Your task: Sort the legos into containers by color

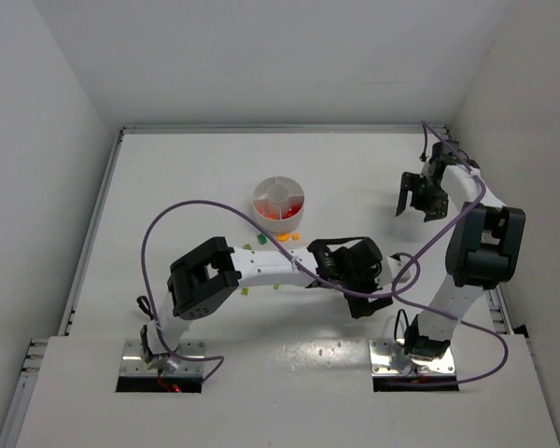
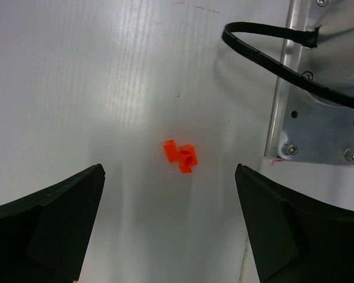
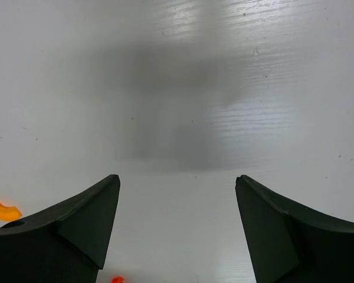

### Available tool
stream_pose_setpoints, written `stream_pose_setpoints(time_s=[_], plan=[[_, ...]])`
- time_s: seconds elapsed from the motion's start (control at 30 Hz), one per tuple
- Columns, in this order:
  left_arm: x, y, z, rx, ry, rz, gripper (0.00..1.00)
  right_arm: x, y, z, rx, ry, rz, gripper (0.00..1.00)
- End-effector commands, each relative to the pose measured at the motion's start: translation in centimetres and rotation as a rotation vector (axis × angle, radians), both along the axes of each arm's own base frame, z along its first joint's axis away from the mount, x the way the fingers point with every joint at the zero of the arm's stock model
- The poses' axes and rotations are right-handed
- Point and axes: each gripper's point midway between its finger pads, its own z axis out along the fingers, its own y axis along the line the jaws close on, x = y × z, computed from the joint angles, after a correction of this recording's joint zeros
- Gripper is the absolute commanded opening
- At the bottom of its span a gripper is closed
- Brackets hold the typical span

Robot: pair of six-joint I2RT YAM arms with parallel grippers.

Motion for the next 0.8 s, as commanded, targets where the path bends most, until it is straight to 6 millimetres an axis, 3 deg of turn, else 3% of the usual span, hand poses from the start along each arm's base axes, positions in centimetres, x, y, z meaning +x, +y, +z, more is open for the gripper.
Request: stream_pose_setpoints(time_s=[0.0,0.03,0.07,0.17,0.43,0.63,0.7,0.77], plan=[[-1.9,-1.6,0.5,-0.04,0.018,-0.092,0.99,0.5,-0.2,1.4,0.003,-0.054,-0.021,0.8],[-1.8,-2.0,1.2,-0.049,0.014,-0.092,0.99,0.6,0.0,1.4,0.013,-0.056,-0.017,0.8],[-2.1,-2.0,0.0,-0.026,0.008,-0.102,0.99,0.6,0.0,1.4,0.013,-0.056,-0.017,0.8],[-2.2,-2.5,0.0,-0.022,0.0,-0.103,0.99,0.6,0.0,1.4,0.013,-0.056,-0.017,0.8],[-0.8,-2.4,-2.5,0.041,-0.046,-0.057,0.99,0.6,-0.1,1.4,0.027,-0.059,-0.012,0.8],[1.6,-1.9,-3.3,0.086,-0.14,0.037,0.99,0.6,-0.1,1.4,0.027,-0.059,-0.012,0.8],[2.7,-0.5,-4.0,0.132,-0.191,0.091,0.99,0.6,-0.1,1.4,0.027,-0.059,-0.012,0.8],[5.1,0.4,-3.4,0.121,-0.226,0.167,0.99,0.6,-0.1,1.4,0.027,-0.059,-0.012,0.8]])
